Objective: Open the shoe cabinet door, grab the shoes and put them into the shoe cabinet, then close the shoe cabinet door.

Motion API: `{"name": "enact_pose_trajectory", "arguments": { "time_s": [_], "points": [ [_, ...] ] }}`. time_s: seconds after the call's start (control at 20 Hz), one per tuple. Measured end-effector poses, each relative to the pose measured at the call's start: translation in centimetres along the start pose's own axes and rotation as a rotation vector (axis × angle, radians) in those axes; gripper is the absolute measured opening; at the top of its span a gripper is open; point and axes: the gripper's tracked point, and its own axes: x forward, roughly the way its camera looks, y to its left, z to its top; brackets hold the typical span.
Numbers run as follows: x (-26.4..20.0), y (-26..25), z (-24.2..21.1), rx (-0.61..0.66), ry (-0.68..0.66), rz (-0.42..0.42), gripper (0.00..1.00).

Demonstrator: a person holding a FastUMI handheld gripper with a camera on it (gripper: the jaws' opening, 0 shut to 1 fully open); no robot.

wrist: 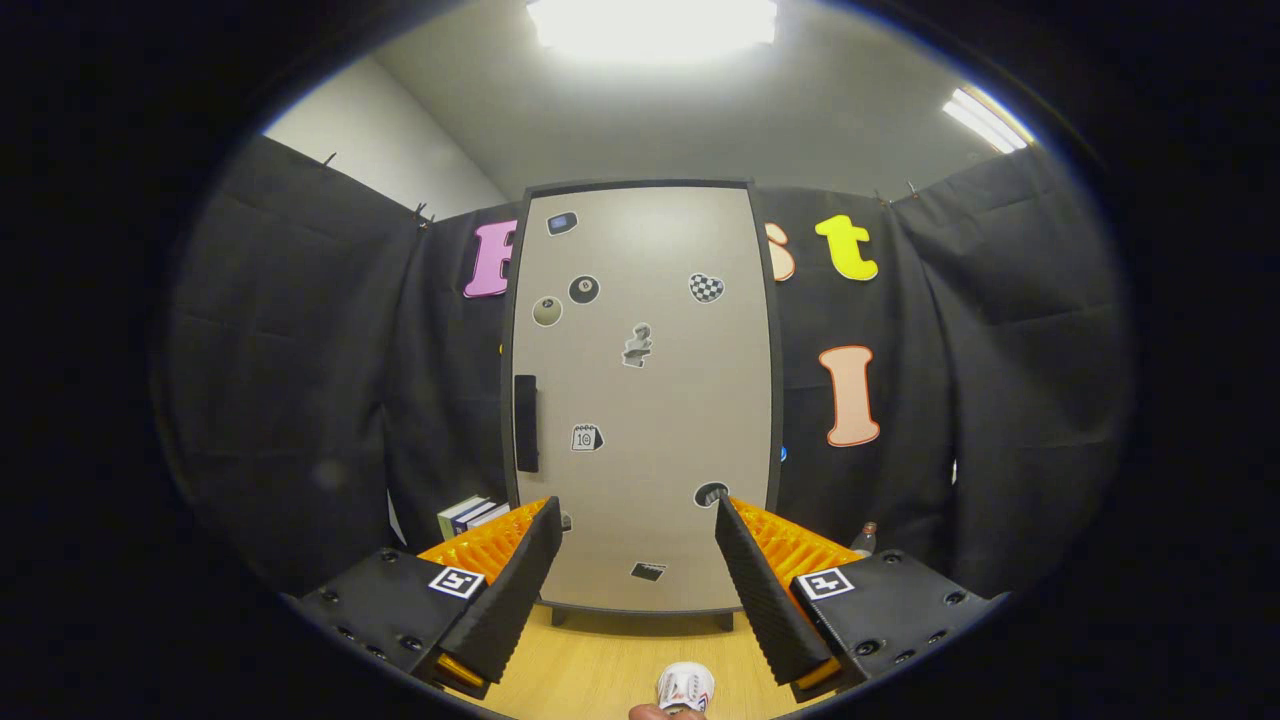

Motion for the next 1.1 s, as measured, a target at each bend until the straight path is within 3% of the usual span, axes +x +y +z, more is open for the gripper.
{"name": "enact_pose_trajectory", "arguments": {
  "time_s": [0.6, 1.1],
  "points": [
    [1.4, 2.6, 1.1, -0.028, 0.003, 0.035, 0.97],
    [7.8, 6.3, 3.4, -0.069, -0.022, 0.06, 0.97]
  ]
}}
